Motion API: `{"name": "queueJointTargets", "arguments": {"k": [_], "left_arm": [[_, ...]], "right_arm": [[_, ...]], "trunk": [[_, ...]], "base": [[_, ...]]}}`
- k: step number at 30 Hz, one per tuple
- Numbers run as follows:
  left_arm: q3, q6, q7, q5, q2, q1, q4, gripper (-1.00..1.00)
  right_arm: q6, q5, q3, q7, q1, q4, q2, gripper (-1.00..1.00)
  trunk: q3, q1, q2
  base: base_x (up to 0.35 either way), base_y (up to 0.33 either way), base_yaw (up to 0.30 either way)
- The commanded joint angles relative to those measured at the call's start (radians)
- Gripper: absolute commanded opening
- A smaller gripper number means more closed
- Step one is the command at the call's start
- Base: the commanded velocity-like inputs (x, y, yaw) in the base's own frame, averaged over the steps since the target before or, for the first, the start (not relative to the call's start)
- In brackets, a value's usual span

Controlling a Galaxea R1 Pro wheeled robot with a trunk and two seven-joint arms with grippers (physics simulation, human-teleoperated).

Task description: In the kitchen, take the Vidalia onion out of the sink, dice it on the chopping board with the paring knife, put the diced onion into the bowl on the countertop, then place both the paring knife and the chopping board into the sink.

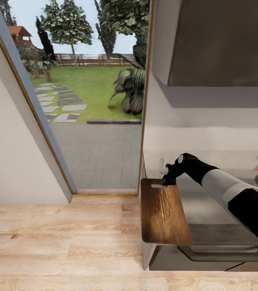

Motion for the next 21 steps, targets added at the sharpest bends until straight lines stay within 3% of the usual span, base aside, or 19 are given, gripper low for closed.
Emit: {"name": "queueJointTargets", "arguments": {"k": [1,7,21], "left_arm": [[0.001,-0.001,0.002,-0.001,0.000,0.000,-0.002,1.00],[0.001,-0.001,0.002,-0.001,0.000,0.000,-0.003,1.00],[0.001,-0.001,0.002,-0.001,0.000,0.000,-0.003,1.00]], "right_arm": [[0.009,0.003,-0.003,0.005,0.000,-0.003,0.000,-1.00],[0.009,0.003,-0.003,0.005,0.000,-0.003,0.000,-1.00],[0.032,0.002,-0.008,0.005,0.000,-0.004,-0.001,-1.00]], "trunk": [[0.000,0.000,-0.002],[0.009,0.000,-0.002],[0.019,0.000,-0.002]], "base": [[-0.316,0.000,0.000],[-0.155,0.000,0.000],[-0.007,0.000,0.000]]}}
